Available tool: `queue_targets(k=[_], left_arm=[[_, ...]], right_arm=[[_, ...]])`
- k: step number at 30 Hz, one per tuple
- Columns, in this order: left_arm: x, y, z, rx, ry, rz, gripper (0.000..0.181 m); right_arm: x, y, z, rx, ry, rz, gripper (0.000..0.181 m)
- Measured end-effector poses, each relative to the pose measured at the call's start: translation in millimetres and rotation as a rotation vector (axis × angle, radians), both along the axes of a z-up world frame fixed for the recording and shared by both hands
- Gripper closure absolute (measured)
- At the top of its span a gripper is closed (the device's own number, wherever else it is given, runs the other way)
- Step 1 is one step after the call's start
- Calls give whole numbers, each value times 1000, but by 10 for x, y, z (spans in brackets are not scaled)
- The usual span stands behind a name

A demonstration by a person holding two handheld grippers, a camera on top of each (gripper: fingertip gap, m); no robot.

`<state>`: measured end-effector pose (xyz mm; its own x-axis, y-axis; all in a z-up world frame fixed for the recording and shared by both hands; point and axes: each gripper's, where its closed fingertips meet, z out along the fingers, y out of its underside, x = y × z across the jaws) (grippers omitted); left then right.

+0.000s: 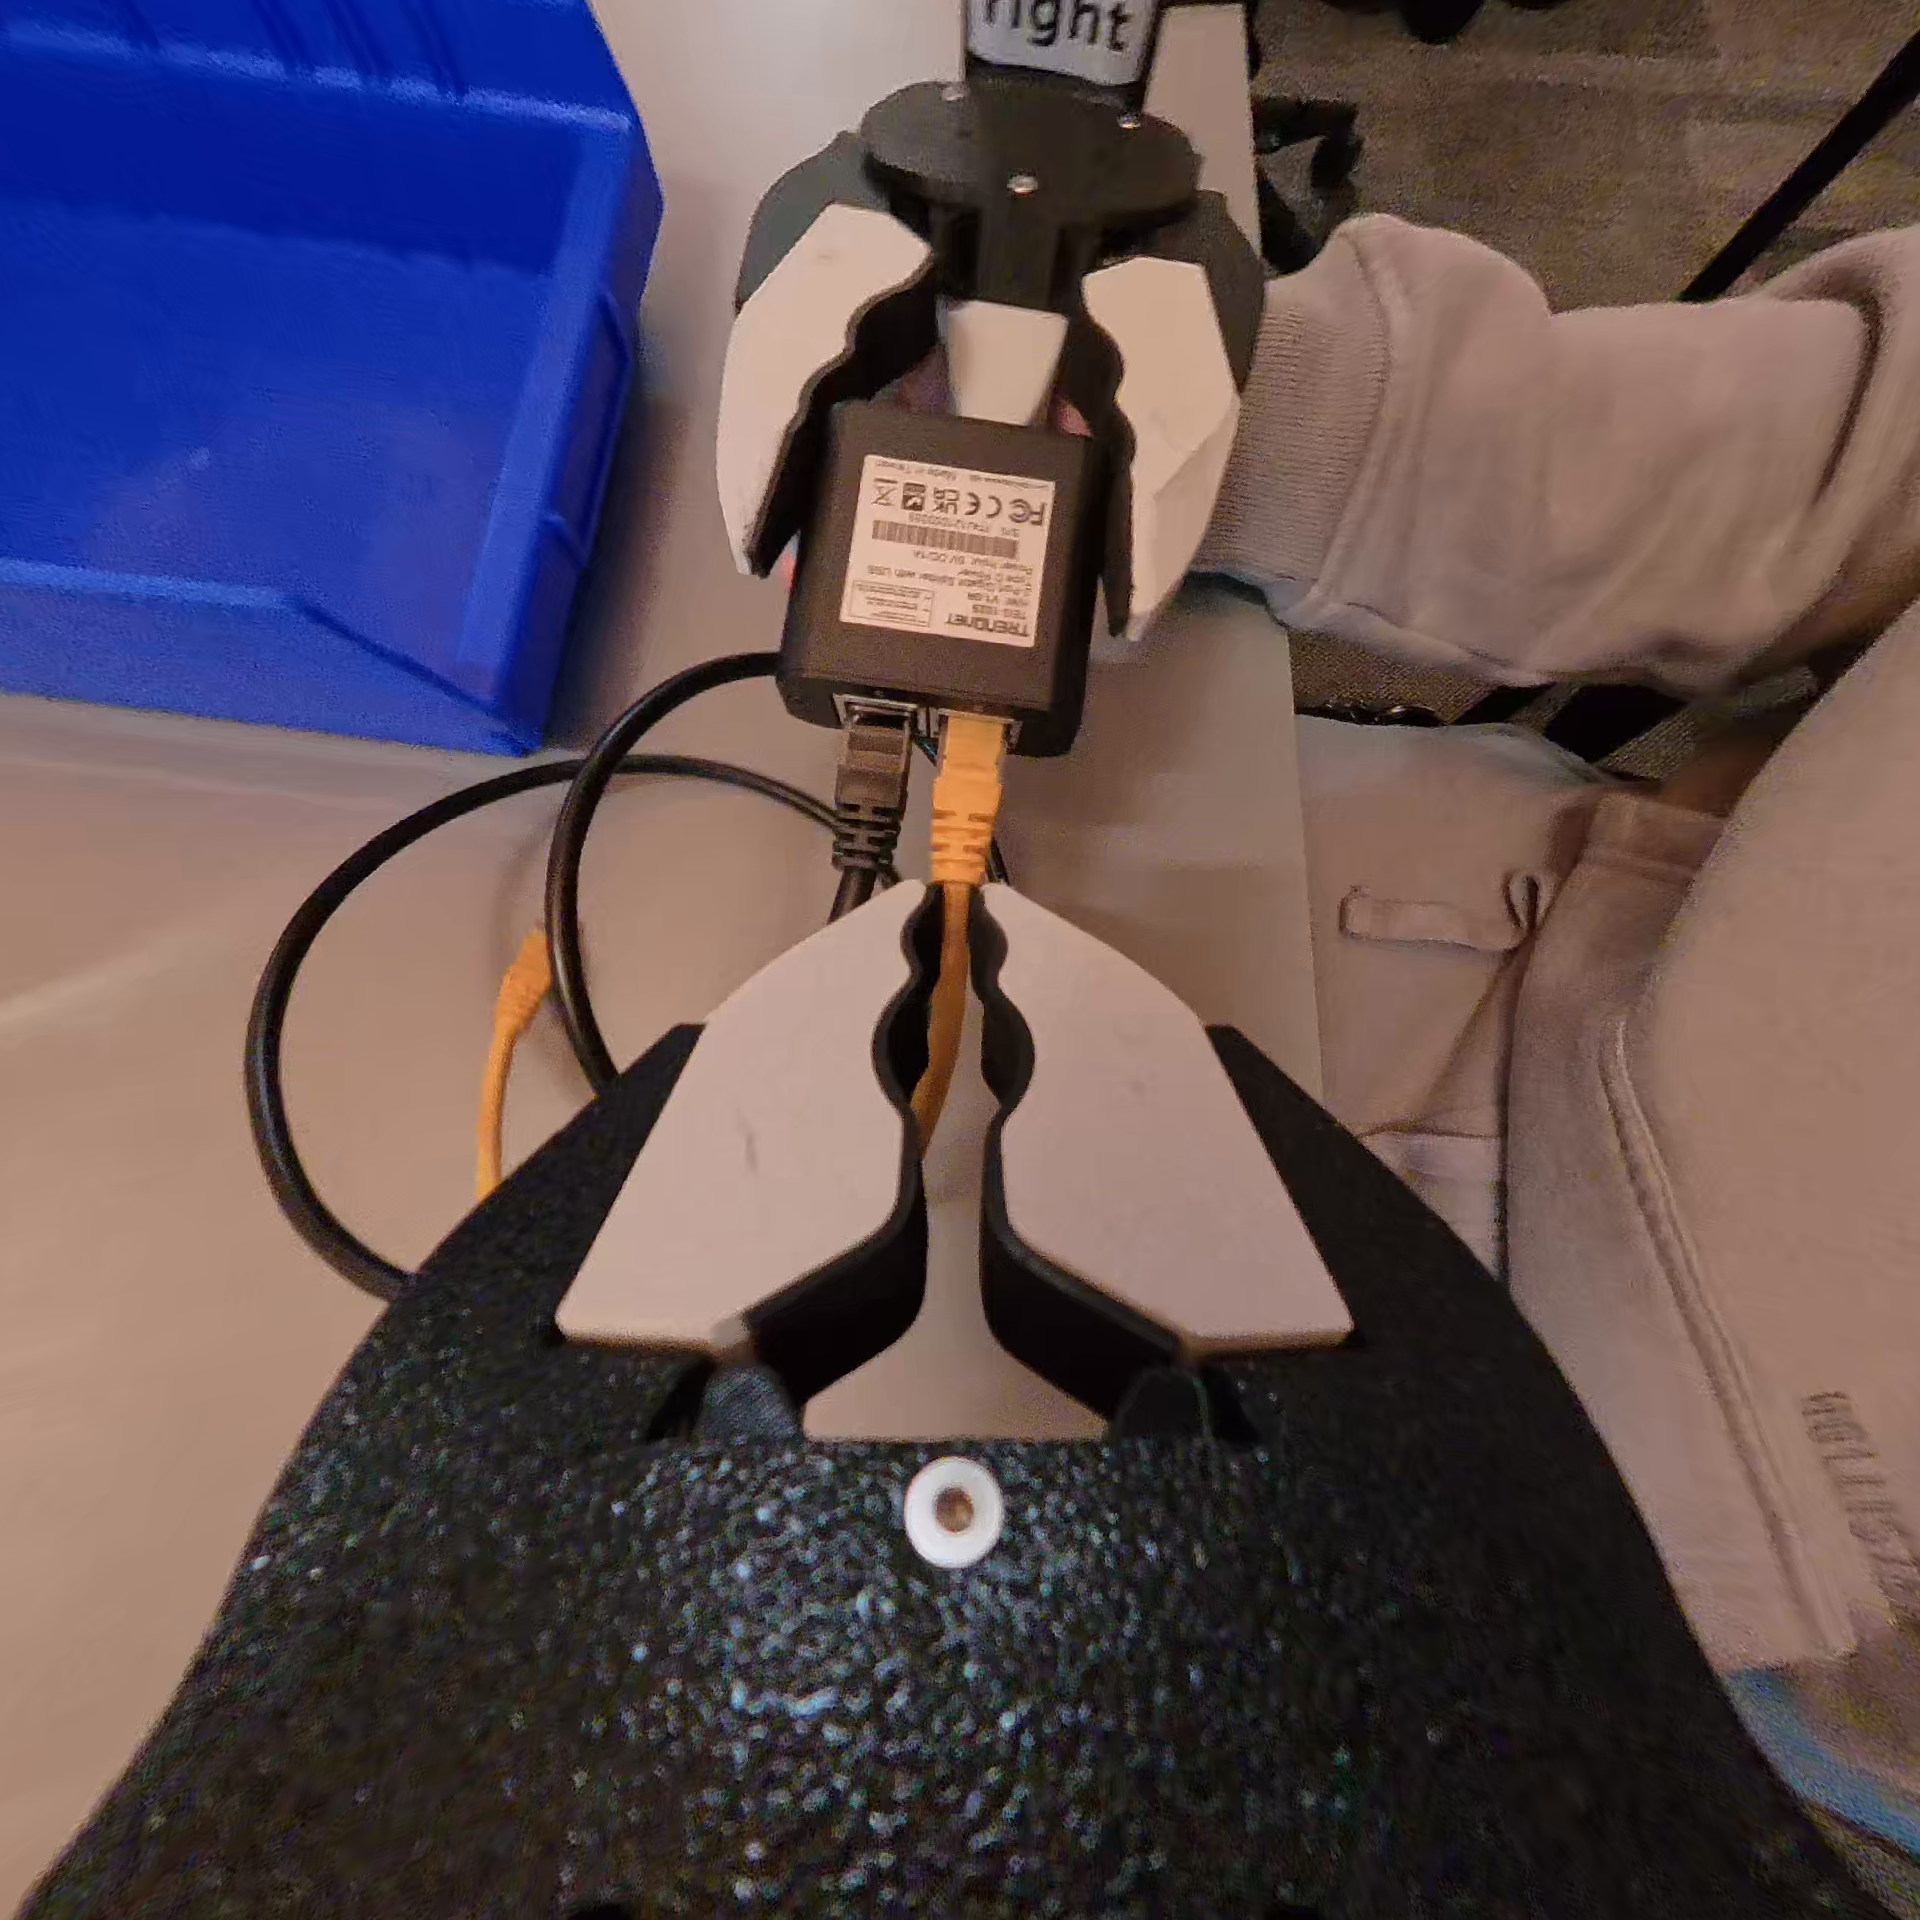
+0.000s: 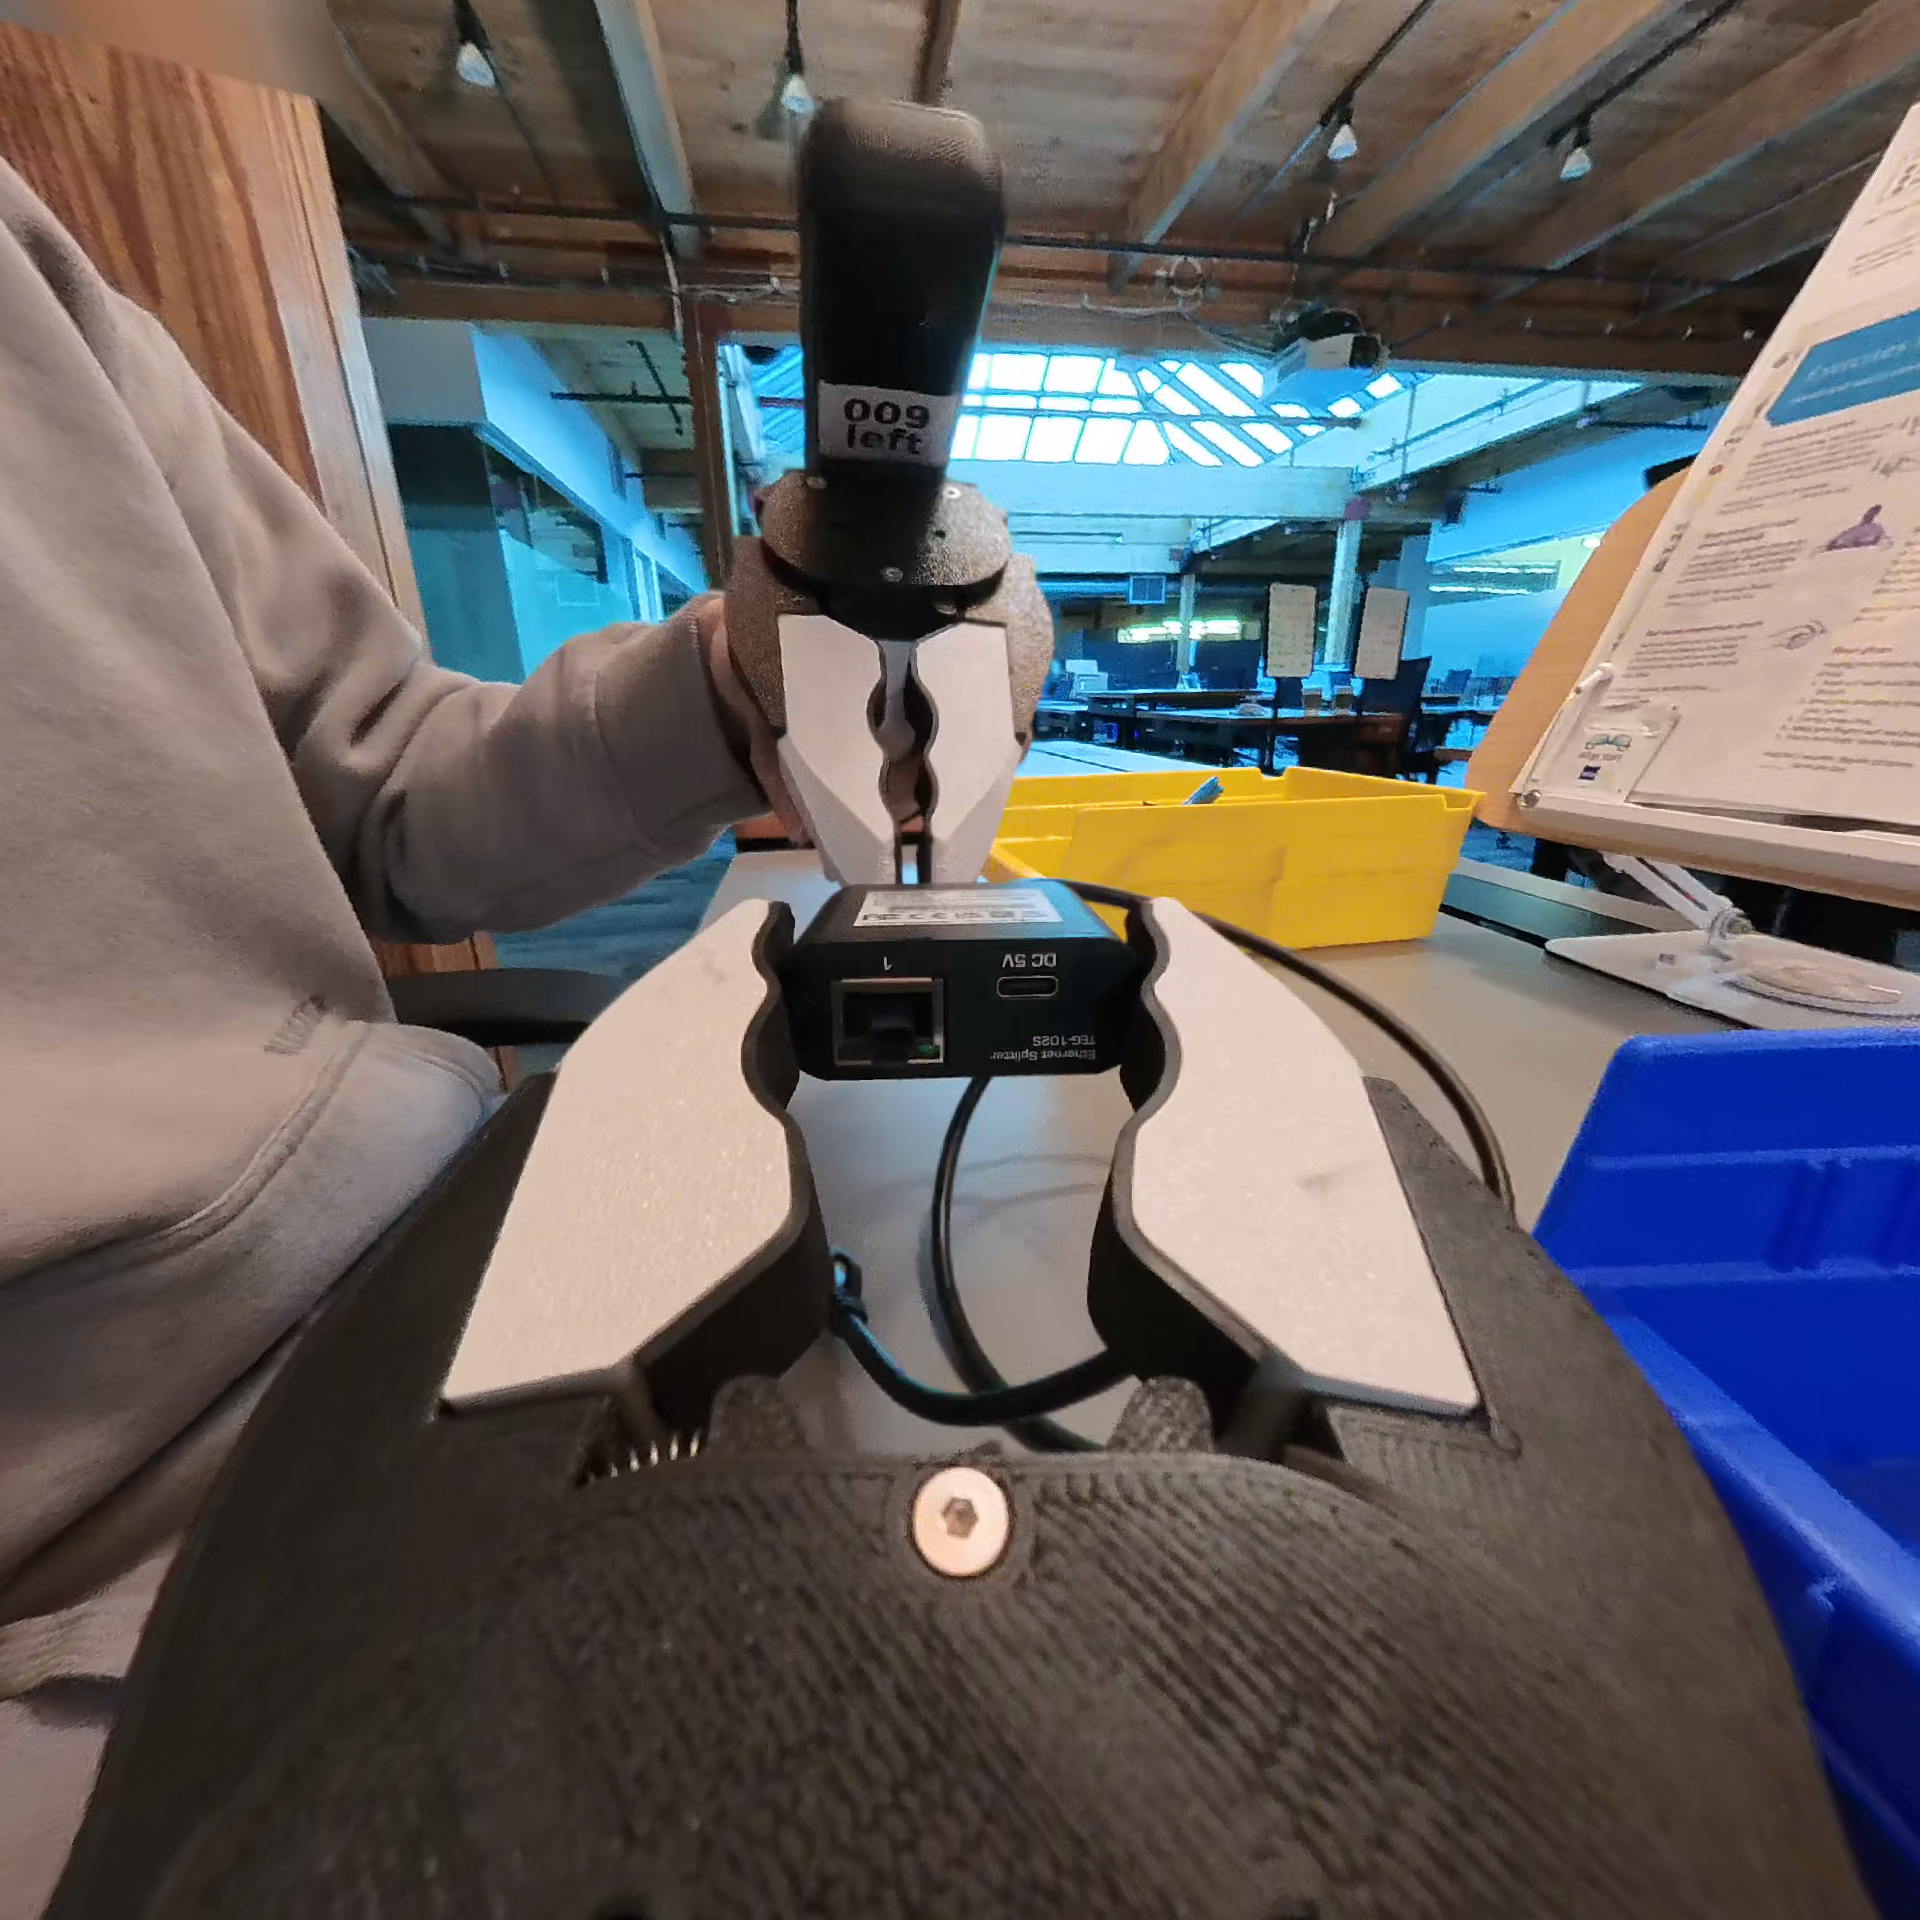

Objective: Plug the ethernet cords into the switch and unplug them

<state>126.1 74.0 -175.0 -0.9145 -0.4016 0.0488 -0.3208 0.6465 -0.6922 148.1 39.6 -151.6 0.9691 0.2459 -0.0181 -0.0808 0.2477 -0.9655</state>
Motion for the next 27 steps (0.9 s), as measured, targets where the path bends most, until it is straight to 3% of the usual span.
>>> queue_targets(k=[1,3,7,11,13,16,20,23,27], left_arm=[[-15,7,-17,5,-11,-3,177],[12,54,-41,31,-44,32,173],[115,82,177,-60,-214,111,142],[169,-62,324,-137,-483,151,124],[176,-119,344,-118,-726,156,131],[223,-149,235,50,-1065,147,134],[349,-196,112,180,-1218,178,140],[427,-183,102,266,-1284,155,156],[367,-185,188,241,-1314,48,158]], right_arm=[[-13,5,-6,-5,-5,8,119],[-14,42,-26,-21,-26,-13,119],[73,0,16,17,12,-44,119],[211,-20,44,43,61,-110,119],[247,-2,37,33,78,-130,119],[268,42,29,23,116,-135,119],[226,154,11,1,135,-126,119],[218,234,-1,-23,136,-148,120],[162,230,72,-45,135,-115,120]])
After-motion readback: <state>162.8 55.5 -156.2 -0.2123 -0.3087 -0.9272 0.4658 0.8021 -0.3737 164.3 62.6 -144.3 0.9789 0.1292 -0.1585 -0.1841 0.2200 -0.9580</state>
